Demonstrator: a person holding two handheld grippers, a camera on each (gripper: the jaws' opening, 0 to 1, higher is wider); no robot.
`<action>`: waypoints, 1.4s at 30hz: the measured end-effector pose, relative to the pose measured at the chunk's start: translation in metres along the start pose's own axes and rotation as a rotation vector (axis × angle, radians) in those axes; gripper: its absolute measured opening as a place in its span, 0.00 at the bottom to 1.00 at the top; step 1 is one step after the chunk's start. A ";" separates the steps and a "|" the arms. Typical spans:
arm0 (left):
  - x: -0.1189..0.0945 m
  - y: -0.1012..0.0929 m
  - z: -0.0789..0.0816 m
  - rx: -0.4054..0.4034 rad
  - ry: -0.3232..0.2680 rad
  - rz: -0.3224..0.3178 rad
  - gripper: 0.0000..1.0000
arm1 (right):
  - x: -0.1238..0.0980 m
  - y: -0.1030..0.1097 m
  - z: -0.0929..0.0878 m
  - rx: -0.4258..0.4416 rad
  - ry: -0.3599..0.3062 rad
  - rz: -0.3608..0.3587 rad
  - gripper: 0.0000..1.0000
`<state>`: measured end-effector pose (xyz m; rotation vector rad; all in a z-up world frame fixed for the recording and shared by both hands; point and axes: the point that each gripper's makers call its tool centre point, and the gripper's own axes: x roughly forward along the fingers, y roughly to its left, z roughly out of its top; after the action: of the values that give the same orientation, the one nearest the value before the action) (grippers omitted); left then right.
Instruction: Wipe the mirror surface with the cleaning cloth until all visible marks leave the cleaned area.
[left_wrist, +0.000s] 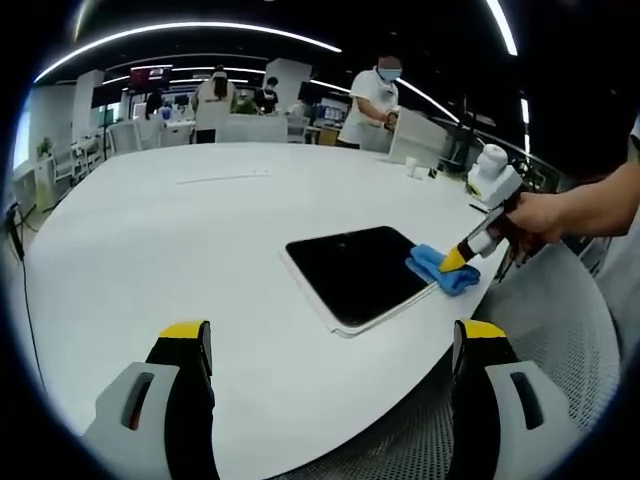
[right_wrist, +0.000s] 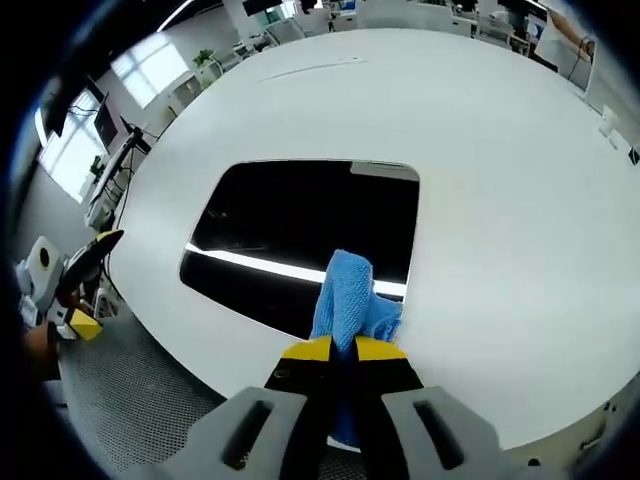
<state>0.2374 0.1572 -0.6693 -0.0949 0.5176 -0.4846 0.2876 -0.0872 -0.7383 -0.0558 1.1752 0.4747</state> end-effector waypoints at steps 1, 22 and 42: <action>0.000 0.000 0.000 0.002 0.002 -0.002 0.99 | 0.000 -0.001 0.000 -0.003 0.000 0.001 0.00; 0.001 0.001 0.000 -0.010 -0.003 -0.001 0.99 | 0.003 -0.007 0.009 0.037 0.015 0.030 0.00; 0.000 0.006 0.001 0.001 -0.007 0.020 0.99 | 0.018 -0.015 0.049 -0.017 -0.002 0.012 0.00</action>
<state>0.2405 0.1620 -0.6695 -0.0906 0.5109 -0.4653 0.3421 -0.0807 -0.7383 -0.0626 1.1705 0.4951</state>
